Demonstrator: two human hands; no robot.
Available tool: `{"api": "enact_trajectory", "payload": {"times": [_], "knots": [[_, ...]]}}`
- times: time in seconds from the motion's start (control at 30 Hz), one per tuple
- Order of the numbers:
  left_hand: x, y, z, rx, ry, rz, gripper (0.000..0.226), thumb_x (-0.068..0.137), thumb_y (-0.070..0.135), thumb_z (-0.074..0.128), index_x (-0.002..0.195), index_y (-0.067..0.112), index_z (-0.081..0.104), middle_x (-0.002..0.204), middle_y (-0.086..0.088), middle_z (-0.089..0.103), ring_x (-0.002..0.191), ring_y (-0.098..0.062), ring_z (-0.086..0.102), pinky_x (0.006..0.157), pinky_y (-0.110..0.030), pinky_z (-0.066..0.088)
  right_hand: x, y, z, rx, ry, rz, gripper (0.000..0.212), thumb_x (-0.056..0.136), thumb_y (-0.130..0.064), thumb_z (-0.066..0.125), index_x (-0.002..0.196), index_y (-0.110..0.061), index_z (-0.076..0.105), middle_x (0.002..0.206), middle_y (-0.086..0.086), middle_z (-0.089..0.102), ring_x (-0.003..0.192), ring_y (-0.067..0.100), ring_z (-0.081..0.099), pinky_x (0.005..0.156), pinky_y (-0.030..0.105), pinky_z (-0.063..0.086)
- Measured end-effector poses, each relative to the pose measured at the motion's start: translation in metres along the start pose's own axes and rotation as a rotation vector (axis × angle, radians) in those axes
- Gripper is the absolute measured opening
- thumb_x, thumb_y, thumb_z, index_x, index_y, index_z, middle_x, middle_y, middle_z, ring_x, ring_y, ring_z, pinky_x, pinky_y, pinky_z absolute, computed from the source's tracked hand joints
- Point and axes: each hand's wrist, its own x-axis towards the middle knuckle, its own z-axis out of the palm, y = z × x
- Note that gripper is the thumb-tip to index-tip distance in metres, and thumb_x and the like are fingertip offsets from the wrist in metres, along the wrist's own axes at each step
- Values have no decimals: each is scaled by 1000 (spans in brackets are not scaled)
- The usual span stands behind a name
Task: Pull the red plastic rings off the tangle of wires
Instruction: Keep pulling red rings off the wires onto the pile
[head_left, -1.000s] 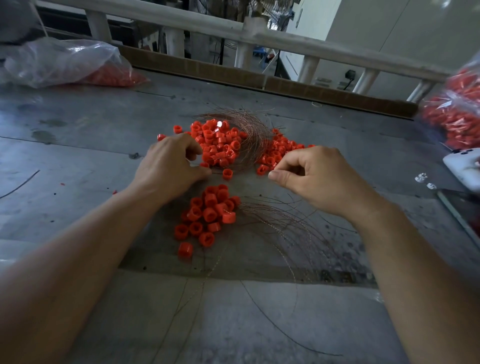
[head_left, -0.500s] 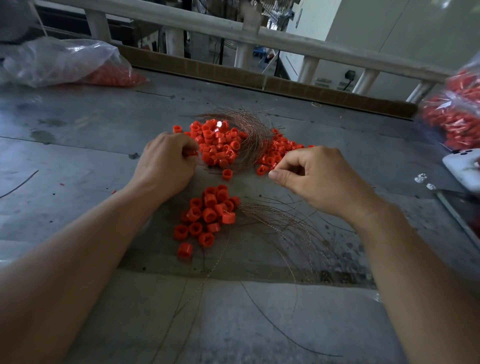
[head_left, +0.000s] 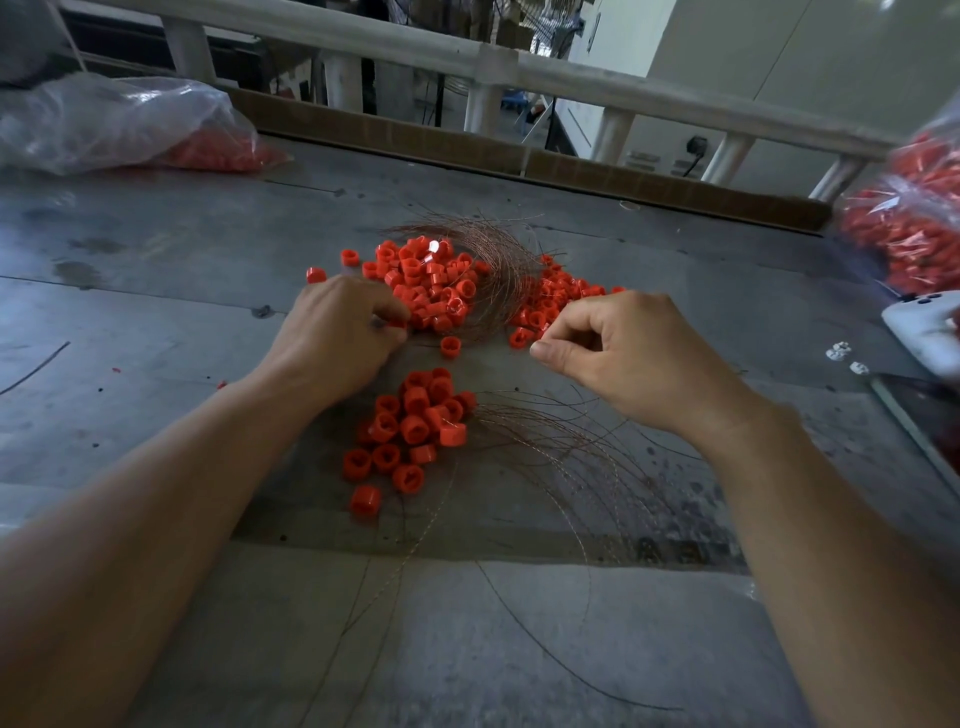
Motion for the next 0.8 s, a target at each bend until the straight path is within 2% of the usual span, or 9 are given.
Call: {"api": "enact_trajectory", "payload": {"times": [0.1,0.17,0.23,0.3,0.4,0.47,0.53,0.63,0.8], "knots": [[-3,5,-7,-26,24,16,21,83,16,66,104,14,70,108,-1,66,90,-6,50,77,-15,31,0,0,-1,0,-3,-6,15,85,-33,61,80,-20,67,71,-13,61,67,2,58,65,18,48],[-7,10,-16,-105,57,35,18,82,18,67,99,19,71,94,8,62,78,1,49,70,-8,32,0,0,-1,2,15,-18,15,85,-32,61,81,-19,67,71,-12,61,66,3,58,63,18,48],[-15,19,-24,-199,66,81,16,79,19,69,95,25,71,87,14,58,73,2,51,68,-11,36,0,-1,1,43,105,-63,11,84,-27,63,84,-17,68,72,-12,61,66,5,58,62,22,49],[-23,30,-28,-247,47,148,19,77,18,70,94,27,70,86,15,57,76,2,54,72,-18,41,0,-6,4,111,258,-162,10,82,-17,67,91,-13,69,77,-13,57,69,0,54,65,16,46],[-30,41,-29,-260,-3,232,22,77,13,70,97,21,71,85,22,55,75,9,52,74,-7,39,-2,-11,9,89,374,-305,23,79,-7,64,102,-9,67,95,-9,55,83,-2,47,76,13,40],[-33,44,-28,-269,-43,273,22,76,13,69,97,21,72,87,27,53,76,15,52,72,1,36,-2,-10,12,29,362,-338,26,79,-4,63,104,-9,67,102,-1,60,97,8,48,87,13,34],[-35,47,-28,-275,-72,309,22,76,15,68,97,23,71,89,29,53,80,19,50,74,3,35,-1,-10,13,9,324,-347,23,77,-5,65,100,-8,69,105,5,65,102,11,47,91,12,30],[-37,48,-29,-300,-89,344,23,76,15,68,96,26,70,90,27,55,83,19,50,76,3,35,0,-10,15,20,314,-365,18,75,-9,66,92,-6,70,100,6,67,99,16,54,89,17,34],[-40,52,-33,-353,-129,387,37,75,15,68,87,47,56,90,26,55,86,11,53,77,0,38,-1,-13,15,39,324,-372,13,76,-14,66,86,-7,70,94,4,69,94,19,59,87,31,42]]}}
